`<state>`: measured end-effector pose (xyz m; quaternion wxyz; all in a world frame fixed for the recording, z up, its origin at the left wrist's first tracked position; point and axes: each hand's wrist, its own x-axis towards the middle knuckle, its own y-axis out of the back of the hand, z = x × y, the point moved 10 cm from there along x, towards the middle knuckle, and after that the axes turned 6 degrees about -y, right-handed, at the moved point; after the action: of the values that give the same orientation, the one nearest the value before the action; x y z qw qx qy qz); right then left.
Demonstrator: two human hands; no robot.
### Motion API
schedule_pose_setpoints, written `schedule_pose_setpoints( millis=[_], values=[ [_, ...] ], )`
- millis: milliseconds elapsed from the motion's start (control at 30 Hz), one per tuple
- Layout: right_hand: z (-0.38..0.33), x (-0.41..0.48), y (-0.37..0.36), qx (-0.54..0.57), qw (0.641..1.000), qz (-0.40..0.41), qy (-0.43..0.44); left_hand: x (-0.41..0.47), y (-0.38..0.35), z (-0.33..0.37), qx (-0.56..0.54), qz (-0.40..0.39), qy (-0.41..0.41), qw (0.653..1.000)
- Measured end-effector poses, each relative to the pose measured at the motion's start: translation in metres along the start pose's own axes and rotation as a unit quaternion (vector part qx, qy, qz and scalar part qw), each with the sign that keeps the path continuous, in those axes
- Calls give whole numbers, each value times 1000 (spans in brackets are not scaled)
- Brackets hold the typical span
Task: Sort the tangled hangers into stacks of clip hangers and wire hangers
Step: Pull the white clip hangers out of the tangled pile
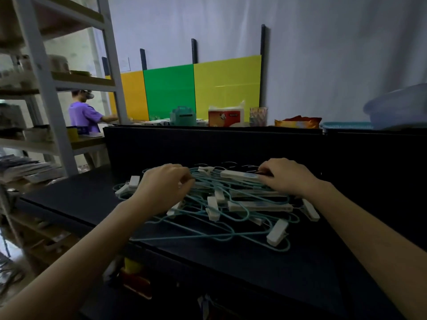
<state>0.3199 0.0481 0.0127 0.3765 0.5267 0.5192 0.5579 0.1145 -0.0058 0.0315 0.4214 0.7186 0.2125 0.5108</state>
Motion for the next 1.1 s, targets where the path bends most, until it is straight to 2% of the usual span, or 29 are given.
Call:
schedule_pose_setpoints(
  millis=[167, 233, 367, 533, 633, 733, 800, 967, 1100],
  values=[
    [8, 25, -17, -37, 996, -75, -40, 28, -17, -32, -36, -23, 6, 999],
    [8, 30, -20, -37, 995, -81, -42, 37, -27, -43, -46, -43, 9, 998],
    [10, 35, -18, -4, 996, -67, -58, 59, -47, -58, -48, -90, 1, 995],
    [23, 29, 17, 47, 994, 20, -98, 88, -75, -70, -66, -155, -24, 985],
    [40, 17, 40, 70, 987, 63, -126, 96, -94, -60, -115, -228, -61, 965],
    [58, -2, 54, 83, 979, 95, -160, 93, -115, -35, -198, -319, -118, 919],
    [67, -16, 55, 85, 974, 104, -184, 92, -126, -26, -233, -356, -124, 896],
    [89, -51, 49, 83, 959, 116, -246, 97, -137, -17, -251, -377, -164, 877],
    [94, -69, 43, 89, 949, 121, -278, 106, -132, -15, -243, -338, -184, 891]
  ],
)
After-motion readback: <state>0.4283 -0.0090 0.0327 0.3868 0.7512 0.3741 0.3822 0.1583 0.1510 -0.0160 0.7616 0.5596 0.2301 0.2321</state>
